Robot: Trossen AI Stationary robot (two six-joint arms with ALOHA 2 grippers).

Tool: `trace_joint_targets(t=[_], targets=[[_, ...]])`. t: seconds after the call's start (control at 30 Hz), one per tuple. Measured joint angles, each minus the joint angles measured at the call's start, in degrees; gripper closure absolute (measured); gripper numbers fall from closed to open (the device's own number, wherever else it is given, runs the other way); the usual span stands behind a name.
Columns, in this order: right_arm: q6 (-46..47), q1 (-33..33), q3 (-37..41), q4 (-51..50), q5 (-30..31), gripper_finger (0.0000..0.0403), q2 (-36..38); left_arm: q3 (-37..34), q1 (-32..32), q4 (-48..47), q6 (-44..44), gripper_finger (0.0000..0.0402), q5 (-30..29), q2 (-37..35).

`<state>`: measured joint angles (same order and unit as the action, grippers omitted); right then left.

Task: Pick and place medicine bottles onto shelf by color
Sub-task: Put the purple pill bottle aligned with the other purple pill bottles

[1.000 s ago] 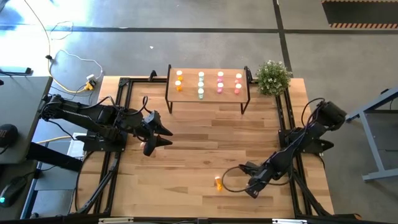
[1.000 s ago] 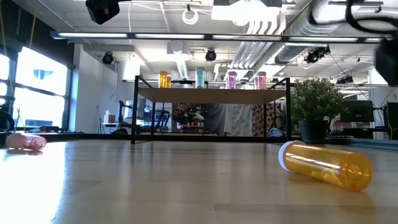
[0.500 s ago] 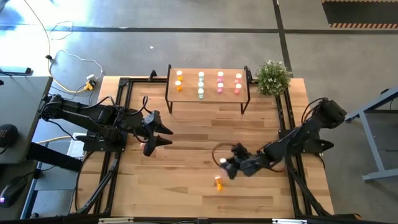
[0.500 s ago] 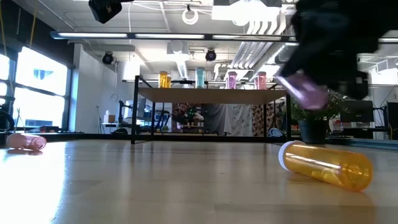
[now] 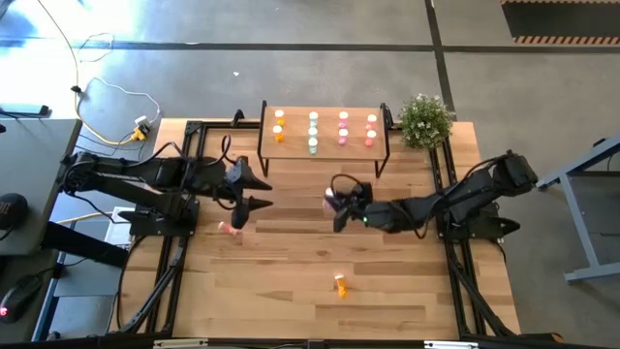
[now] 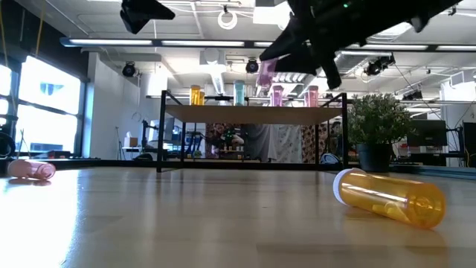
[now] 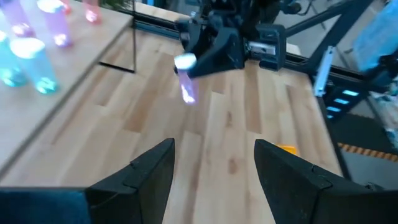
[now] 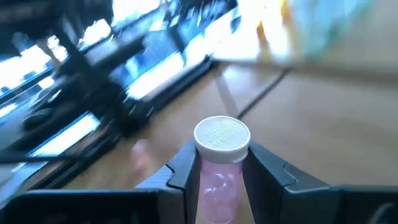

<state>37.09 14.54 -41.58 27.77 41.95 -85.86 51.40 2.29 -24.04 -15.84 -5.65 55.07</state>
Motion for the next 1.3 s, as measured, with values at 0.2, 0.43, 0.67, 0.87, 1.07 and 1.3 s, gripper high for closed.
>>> trace_joint_targets(t=[0.2, 0.43, 0.67, 0.87, 1.07, 1.3], targets=[[-17.3, -4.0, 0.0, 8.6, 8.0, 0.0313, 0.0, 0.0, 3.1, 0.0, 1.7, 0.0190, 0.0, 0.0], [-30.2, -9.6, 0.0, 11.4, 8.6, 0.0313, 0.0, 0.0, 5.8, 0.5, 2.6, 0.0190, 0.0, 0.0], [-34.5, -15.8, 0.0, 11.1, 7.4, 0.0313, 0.0, 0.0, 8.3, 1.4, 2.6, 0.0190, 0.0, 0.0], [-28.0, -18.5, 0.0, 7.2, 7.3, 0.0313, 0.0, 0.0, 10.0, 1.4, 2.6, 0.0190, 0.1, 0.0], [-22.8, -19.4, 0.0, 3.2, 7.3, 0.0313, 0.0, 0.0, 11.4, 1.4, 2.6, 0.0190, 0.1, 0.0], [-22.1, -22.3, 0.0, 2.9, 2.4, 0.0313, 0.0, 0.0, 12.1, 1.5, 2.6, 0.0190, 0.1, 0.0]])
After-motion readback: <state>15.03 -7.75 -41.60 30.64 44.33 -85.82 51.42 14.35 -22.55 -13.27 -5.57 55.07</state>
